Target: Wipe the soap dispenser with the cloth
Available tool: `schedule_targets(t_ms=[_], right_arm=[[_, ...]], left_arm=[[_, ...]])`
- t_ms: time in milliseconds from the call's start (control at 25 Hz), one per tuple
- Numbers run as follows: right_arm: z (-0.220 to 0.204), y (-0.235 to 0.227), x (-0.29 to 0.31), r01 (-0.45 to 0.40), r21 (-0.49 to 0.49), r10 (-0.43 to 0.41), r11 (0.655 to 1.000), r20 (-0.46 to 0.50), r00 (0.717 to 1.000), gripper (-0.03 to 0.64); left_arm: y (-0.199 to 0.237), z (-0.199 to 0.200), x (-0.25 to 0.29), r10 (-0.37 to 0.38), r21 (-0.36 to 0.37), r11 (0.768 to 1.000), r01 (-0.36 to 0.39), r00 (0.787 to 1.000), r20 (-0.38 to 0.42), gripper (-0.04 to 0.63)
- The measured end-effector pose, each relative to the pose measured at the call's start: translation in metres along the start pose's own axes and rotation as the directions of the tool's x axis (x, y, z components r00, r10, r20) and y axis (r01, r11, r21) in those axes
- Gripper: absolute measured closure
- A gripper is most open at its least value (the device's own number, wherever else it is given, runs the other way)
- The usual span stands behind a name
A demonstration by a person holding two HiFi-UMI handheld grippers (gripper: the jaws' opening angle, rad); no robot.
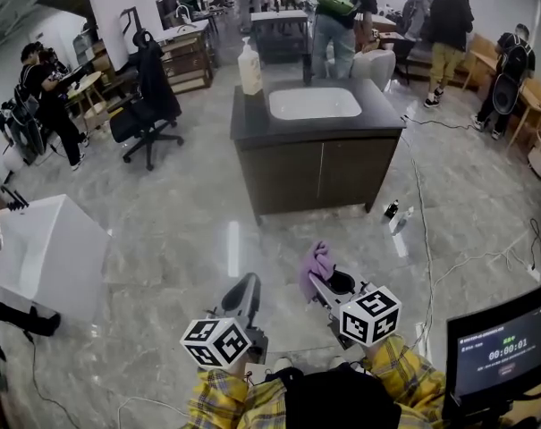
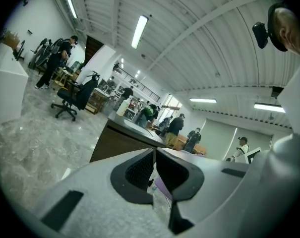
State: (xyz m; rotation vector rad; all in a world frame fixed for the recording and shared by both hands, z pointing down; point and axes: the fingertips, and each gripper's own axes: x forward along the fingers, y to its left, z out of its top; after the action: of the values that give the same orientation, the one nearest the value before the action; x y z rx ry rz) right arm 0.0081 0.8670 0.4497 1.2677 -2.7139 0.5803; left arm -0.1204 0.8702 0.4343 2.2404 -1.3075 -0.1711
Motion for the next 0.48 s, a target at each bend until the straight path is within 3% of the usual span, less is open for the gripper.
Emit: schedule_targets(t_ms=[480], right_arm=[[-0.007, 0.041, 0.046, 0.041, 0.005, -0.041, 0.999, 0.018, 0.999, 0.537]], left_arm=[[0.057, 0.019, -0.018, -0.058, -0.017, 0.998, 0.057, 0.998, -0.031, 0.58]])
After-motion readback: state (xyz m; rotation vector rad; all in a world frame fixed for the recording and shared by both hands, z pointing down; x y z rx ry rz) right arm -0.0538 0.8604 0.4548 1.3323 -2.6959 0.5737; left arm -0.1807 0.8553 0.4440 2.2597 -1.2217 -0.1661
